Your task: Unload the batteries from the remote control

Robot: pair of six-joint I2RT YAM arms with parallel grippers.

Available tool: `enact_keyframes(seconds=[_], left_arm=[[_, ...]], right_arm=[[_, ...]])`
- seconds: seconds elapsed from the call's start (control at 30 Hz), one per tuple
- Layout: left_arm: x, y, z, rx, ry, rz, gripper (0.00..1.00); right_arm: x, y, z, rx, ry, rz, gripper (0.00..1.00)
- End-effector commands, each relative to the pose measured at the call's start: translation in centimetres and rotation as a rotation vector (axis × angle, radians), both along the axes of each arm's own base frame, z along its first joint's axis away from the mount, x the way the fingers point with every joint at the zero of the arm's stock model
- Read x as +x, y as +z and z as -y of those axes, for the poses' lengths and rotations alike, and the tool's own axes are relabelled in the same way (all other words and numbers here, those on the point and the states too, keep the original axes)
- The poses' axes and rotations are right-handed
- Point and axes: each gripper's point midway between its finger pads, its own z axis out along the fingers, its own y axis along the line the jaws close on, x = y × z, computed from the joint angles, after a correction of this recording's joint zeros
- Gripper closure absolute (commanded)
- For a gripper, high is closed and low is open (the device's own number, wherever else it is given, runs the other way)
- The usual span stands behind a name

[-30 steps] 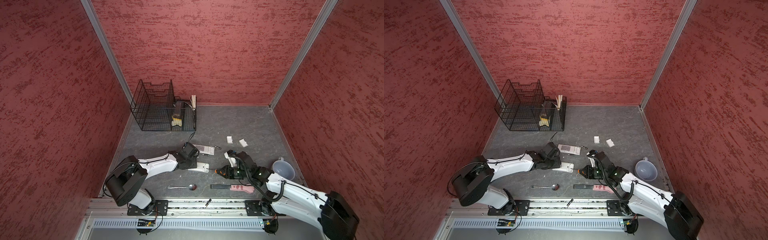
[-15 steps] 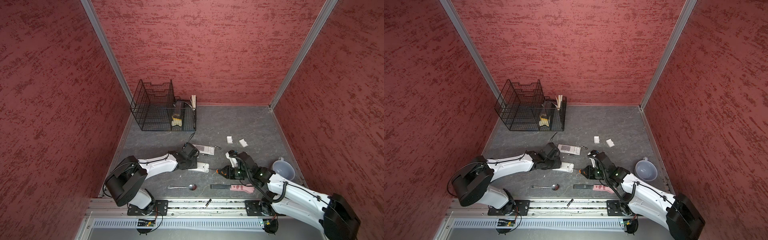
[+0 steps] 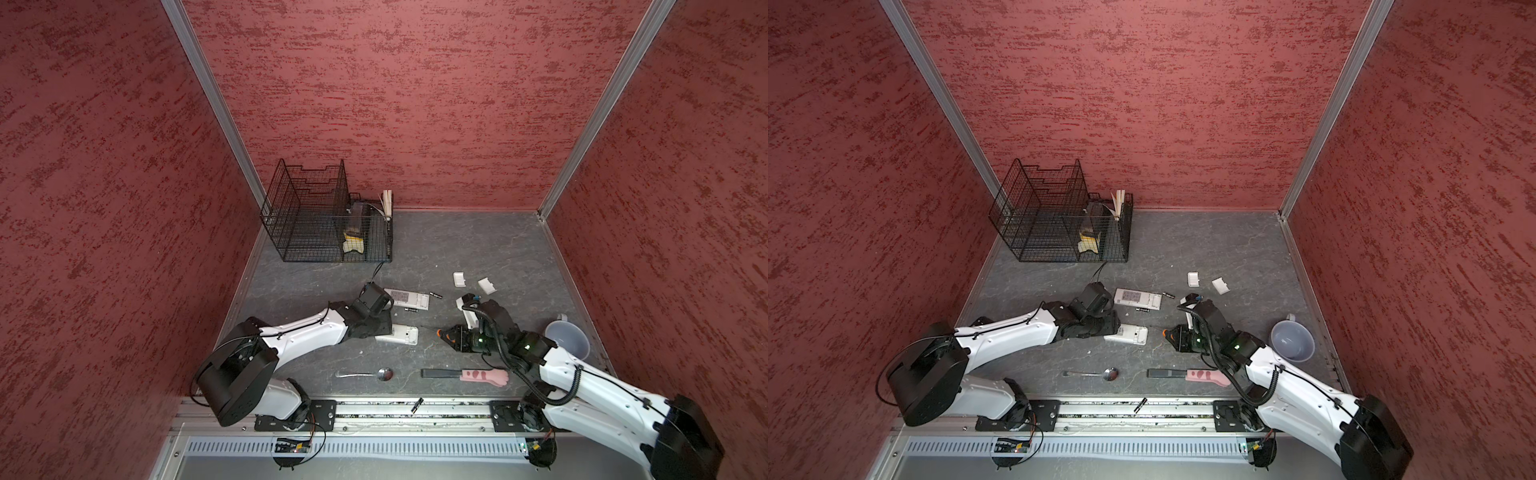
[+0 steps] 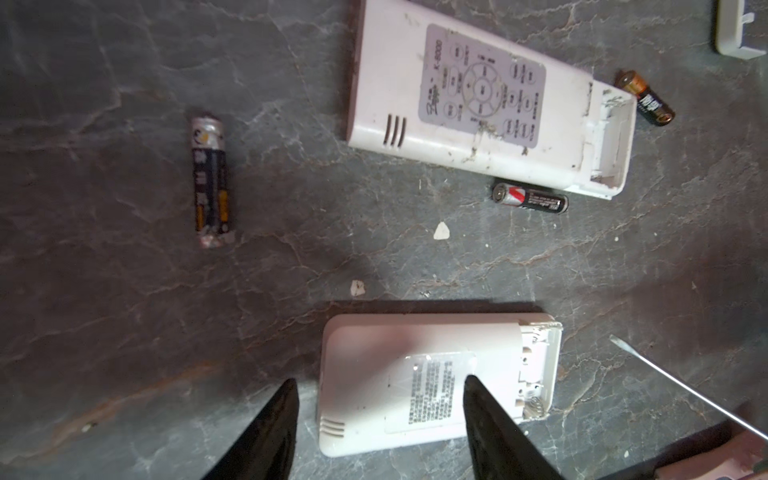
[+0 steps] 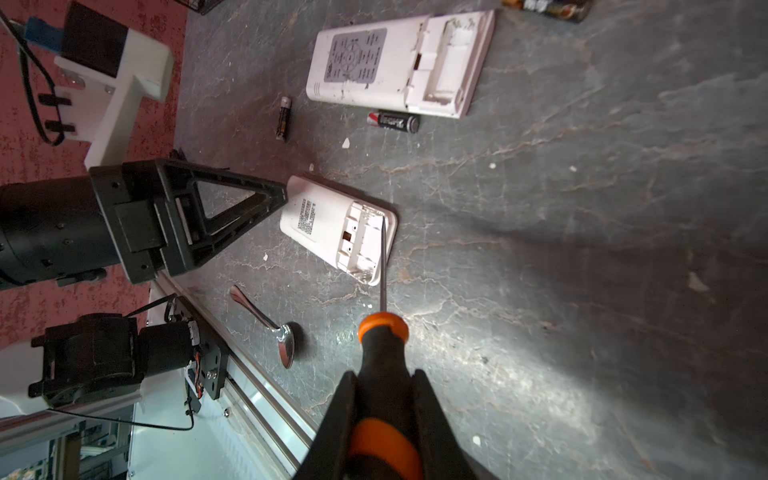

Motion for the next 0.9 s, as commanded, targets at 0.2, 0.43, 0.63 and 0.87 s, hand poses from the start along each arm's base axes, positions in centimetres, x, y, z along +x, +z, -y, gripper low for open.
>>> enact_keyframes(seconds=[0.2,0.43,0.63,0.87], left_arm=[[0.8,1.9,-0.9,-0.013,0.017,0.055,0.35],[1.4,2.7,-1.4,-0.025,0.045,0.078,0.34],[1.6,3.1,-2.0,-0.035,0.069,0.099,0.33],[1.8,3.4,-2.6,-0.047,0.089,0.114,0.31]], right_arm=[[3.1,1.4,3.6,0.004,-0.197,0.097,1.00],[5.2,2.6,7.1,0.039,-0.365,0.161,1.00],[6.9,2.6,9.6,0.071,-0.467,0.191,1.00],[9.2,1.6,12.1,0.131,-0.584,0.224,1.00]])
